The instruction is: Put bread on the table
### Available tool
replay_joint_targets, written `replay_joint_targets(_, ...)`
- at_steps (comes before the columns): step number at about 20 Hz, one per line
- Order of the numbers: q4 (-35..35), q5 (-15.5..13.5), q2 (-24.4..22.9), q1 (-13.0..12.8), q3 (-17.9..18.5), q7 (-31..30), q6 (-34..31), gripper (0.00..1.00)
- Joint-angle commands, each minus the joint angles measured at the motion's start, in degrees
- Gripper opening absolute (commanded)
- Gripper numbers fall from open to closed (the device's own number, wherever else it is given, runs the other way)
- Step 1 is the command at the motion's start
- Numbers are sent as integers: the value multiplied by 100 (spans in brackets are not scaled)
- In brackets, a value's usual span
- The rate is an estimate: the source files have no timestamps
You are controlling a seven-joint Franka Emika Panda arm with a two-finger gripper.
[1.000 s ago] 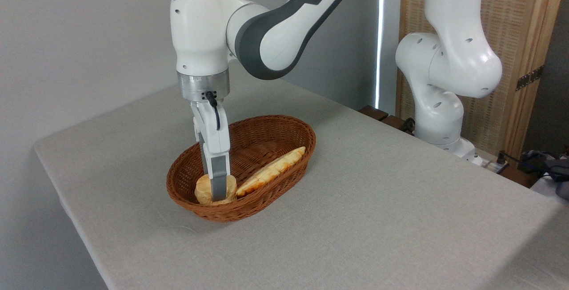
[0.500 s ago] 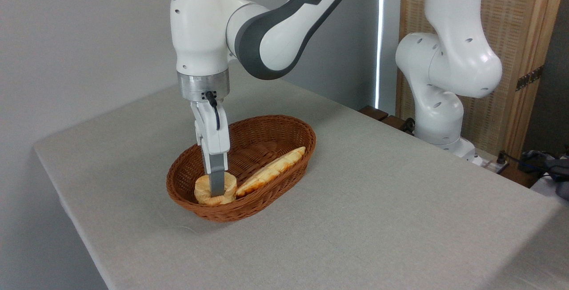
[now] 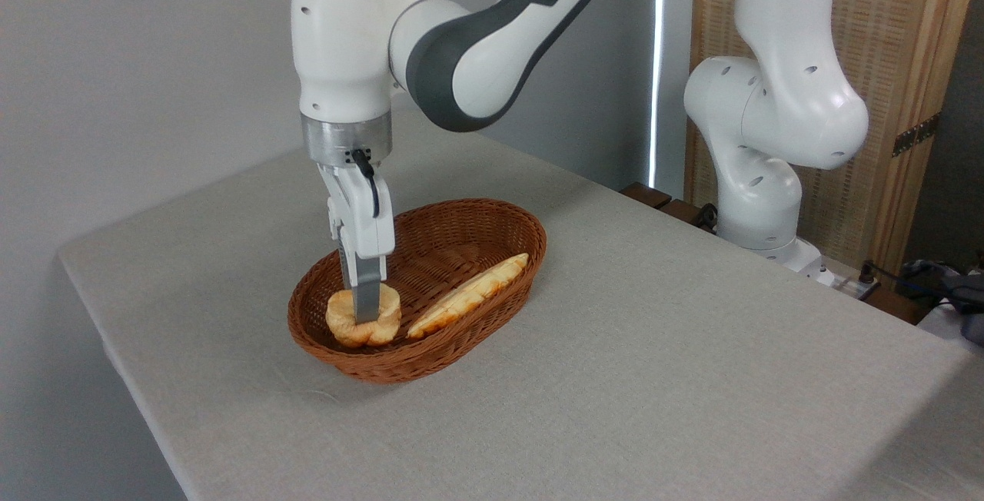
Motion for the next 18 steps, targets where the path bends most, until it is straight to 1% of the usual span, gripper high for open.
replay_joint_targets(1, 618, -55, -60, 27, 120, 201, -991, 27)
replay_joint_targets(2, 803, -38, -60, 62, 164, 429, -1324, 29)
replay_joint_targets(4, 1207, -20, -60, 89, 505, 1069, -2044, 30)
replay_joint_targets(6, 1594, -11, -60, 89, 839, 1930, -2652, 35)
replay_joint_targets(9, 1850, -11, -60, 89, 1376, 3143, -3102, 40)
replay_joint_targets(10, 1877, 15, -60, 89, 1438, 3321, -3129, 41)
replay_joint_targets(11, 1895, 172, -60, 89, 1535, 3645, -3138, 45)
replay_joint_targets(12, 1903, 408, -69, 89, 1570, 3900, -3138, 49)
replay_joint_targets(13, 1912, 654, -69, 89, 1571, 4033, -3138, 54)
replay_joint_targets(14, 1912, 839, -60, 89, 1562, 4052, -3138, 64)
replay_joint_targets(15, 1912, 920, -60, 80, 1544, 4052, -3129, 72)
replay_joint_targets(18, 1912, 912, -60, 89, 1562, 4043, -3112, 94)
